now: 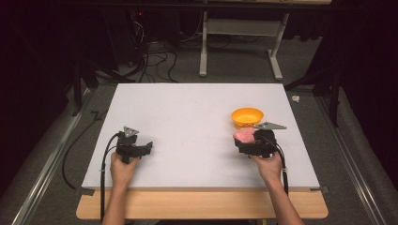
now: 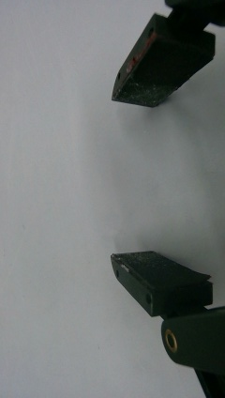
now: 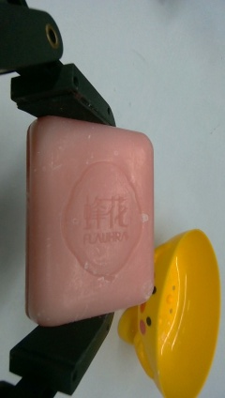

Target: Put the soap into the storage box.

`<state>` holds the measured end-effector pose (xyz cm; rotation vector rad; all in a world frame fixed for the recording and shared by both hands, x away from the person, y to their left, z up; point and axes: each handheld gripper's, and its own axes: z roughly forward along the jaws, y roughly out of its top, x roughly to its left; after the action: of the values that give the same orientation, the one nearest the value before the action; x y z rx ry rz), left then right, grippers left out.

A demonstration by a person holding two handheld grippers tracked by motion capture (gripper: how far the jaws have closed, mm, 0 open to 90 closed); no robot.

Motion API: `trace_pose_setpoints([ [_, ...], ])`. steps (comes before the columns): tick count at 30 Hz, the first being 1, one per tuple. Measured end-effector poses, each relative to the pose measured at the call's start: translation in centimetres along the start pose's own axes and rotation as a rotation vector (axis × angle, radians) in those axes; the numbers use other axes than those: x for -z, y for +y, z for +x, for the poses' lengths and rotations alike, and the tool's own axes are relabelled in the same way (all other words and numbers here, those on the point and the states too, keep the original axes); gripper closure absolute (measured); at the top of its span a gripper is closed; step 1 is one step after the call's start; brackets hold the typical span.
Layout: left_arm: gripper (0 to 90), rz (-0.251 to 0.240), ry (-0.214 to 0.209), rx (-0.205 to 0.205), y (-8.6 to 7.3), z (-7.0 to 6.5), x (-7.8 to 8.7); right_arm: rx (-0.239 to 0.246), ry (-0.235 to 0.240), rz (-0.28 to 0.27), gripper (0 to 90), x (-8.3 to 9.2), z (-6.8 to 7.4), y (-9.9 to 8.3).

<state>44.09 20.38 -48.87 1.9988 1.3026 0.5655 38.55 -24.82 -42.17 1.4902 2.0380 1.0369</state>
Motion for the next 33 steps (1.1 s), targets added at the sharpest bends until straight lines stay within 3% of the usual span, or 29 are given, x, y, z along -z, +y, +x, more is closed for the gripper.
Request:
trace_pose_setpoints([
  [12, 19.0, 0.000, 0.000, 0.000, 0.0, 0.0, 0.0, -0.014, -0.007, -0.019, 13.6, 1.2, -1.5, 0.5],
  [33, 19.0, 0.000, 0.000, 0.000, 0.0, 0.0, 0.0, -0.055, -0.025, -0.020, 13.6, 1.1, -3.0, 2.4],
])
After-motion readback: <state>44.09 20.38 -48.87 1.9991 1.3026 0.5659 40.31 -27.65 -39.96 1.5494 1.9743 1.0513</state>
